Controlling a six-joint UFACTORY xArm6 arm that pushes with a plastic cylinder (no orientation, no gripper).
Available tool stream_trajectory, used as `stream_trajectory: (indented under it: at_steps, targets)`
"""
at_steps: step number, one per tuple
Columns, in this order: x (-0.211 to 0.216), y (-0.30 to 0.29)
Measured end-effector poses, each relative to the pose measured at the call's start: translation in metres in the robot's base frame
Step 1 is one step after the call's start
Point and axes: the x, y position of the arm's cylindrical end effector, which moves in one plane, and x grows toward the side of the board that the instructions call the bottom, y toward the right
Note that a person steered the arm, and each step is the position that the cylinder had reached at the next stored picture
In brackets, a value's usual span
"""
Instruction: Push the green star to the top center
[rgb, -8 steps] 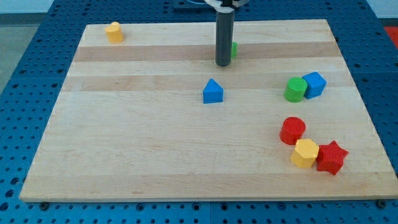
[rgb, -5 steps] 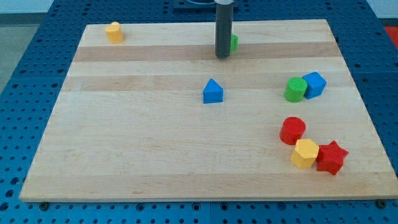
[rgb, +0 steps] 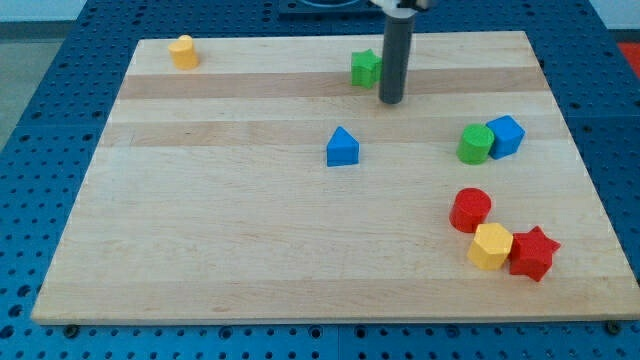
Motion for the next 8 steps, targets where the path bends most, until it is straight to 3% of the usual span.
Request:
stream_trajectory:
  at_steps: [3, 8]
  targets:
    - [-0.045, -0.024]
    - [-0.054, -0.066]
